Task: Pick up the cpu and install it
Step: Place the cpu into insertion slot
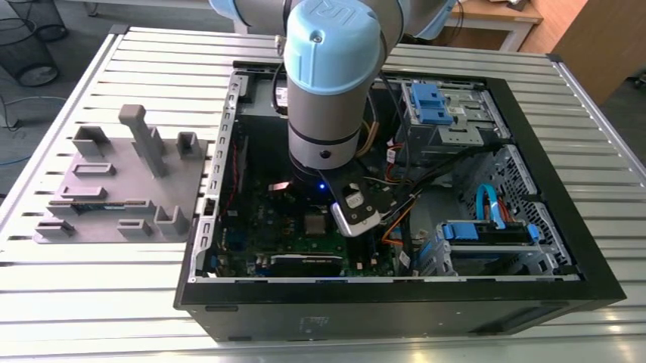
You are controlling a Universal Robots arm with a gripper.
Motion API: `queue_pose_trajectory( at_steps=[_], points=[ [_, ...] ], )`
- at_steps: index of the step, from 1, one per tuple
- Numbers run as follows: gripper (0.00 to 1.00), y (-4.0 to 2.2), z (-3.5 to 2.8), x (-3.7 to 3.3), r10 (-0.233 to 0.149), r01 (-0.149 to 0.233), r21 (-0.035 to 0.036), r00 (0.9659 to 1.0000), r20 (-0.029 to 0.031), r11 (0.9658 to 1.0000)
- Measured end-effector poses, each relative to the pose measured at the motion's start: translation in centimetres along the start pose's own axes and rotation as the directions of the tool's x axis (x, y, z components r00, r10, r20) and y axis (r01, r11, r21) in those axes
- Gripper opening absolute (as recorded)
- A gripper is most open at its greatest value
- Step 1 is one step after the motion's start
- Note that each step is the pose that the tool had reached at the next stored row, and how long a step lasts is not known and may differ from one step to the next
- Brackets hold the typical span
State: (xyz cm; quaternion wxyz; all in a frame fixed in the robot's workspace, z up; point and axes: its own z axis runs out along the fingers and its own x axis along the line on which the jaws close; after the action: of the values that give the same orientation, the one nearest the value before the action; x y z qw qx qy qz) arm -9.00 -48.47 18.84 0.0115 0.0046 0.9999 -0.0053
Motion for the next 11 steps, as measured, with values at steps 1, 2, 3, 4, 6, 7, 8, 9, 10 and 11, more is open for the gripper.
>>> queue_pose_trajectory(
  at_steps=[1, 2, 3, 4, 6, 7, 8, 9, 10, 11],
  points=[
    [0.48, 0.0, 0.01, 0.0, 0.0, 0.0, -0.0002, 1.0, 0.0001, 1.0],
    [0.48, 0.0, 0.02, 0.0, 0.0, 0.0, -0.0004, 1.0, 0.0002, 1.0],
    [0.48, 0.0, 0.02, 0.0, 0.0, 0.0, -0.0004, 1.0, 0.0002, 1.0],
    [0.48, 0.0, 0.02, 0.0, 0.0, 0.0, -0.0004, 1.0, 0.0002, 1.0],
    [0.48, 0.0, 0.03, 0.0, 0.0, 0.0, -0.0003, 1.0, 0.0002, 1.0],
    [0.48, 0.0, 0.03, 0.0, 0.0, 0.0, -0.0003, 1.0, 0.0001, 1.0],
    [0.48, 0.0, 0.03, 0.0, 0.0, 0.0, -0.0003, 1.0, 0.0002, 1.0],
    [0.48, 0.0, 0.03, 0.0, 0.0, 0.0, -0.0004, 1.0, 0.0002, 1.0],
    [0.48, 0.0, 0.03, 0.0, 0.0, 0.0, -0.0005, 1.0, 0.0002, 1.0],
    [0.48, 0.01, 0.03, 0.0, 0.0, 0.0, -0.0005, 1.0, 0.0003, 1.0]
  ],
)
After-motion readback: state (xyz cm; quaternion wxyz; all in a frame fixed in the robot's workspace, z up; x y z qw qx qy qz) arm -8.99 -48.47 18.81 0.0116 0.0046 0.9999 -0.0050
